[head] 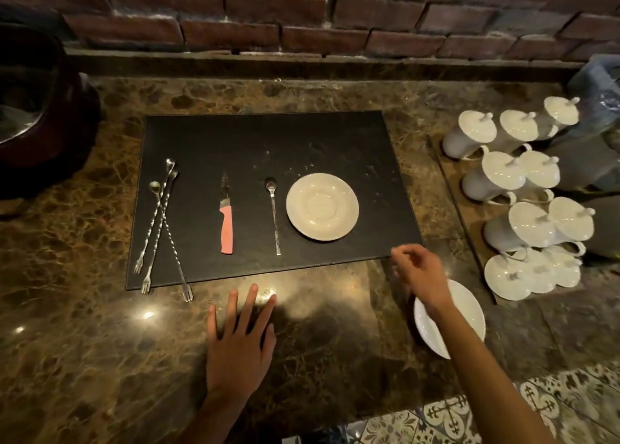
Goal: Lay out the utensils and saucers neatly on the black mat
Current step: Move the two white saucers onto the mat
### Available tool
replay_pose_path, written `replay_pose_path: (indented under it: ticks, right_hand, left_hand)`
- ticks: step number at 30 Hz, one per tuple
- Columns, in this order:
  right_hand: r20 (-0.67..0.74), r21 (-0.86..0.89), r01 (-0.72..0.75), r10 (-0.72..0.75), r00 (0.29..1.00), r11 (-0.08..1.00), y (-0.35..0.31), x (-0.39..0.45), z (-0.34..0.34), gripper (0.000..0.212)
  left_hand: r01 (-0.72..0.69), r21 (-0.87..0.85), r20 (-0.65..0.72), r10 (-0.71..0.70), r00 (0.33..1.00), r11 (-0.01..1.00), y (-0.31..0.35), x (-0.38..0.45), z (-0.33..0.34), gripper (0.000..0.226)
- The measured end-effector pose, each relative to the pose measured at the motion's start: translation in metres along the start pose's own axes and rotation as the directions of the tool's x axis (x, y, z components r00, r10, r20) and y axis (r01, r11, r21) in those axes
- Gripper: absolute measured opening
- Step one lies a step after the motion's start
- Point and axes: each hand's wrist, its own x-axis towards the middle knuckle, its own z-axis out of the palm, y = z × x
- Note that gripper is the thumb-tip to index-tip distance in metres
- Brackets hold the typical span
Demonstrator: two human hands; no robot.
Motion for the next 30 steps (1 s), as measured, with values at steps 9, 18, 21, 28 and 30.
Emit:
replay_pose_path:
  ticks: [9,18,21,28,30]
  right_hand:
    - [0.005,-0.469,-0.216,0.247,0.969,0.857,0.071,-0.026,-0.14,0.029]
    - [0.073,-0.147,-0.446,0.459,0.885,0.883,0.104,-0.029,-0.142,0.03]
    - [0.057,-0.061,-0.466,0.469,0.881,0.883,0.11,-0.031,-0.143,0.022]
    - [0.139,0.014,-0.471,0.464,0.875,0.882,0.112,-0.027,-0.147,0.019]
    - [0.164,-0.007,-0.451,0.446,0.88,0.892,0.101,-0.022,-0.144,0.02]
  left_hand:
    - [0.019,-0.01,-0.051,-0.019,0.999,1.0,0.005,0.0,-0.005,0.054]
    - [0.022,-0.029,-0.032,-0.023,0.999,0.999,0.005,0.0,-0.006,0.056]
    - [0.021,-0.031,-0.037,-0.022,0.999,0.999,0.005,0.0,-0.006,0.055]
    - [0.034,-0.02,-0.054,-0.035,0.998,0.999,0.006,0.001,-0.008,0.051]
    - [0.023,-0.004,-0.049,-0.023,0.999,1.0,0.005,0.0,-0.005,0.052]
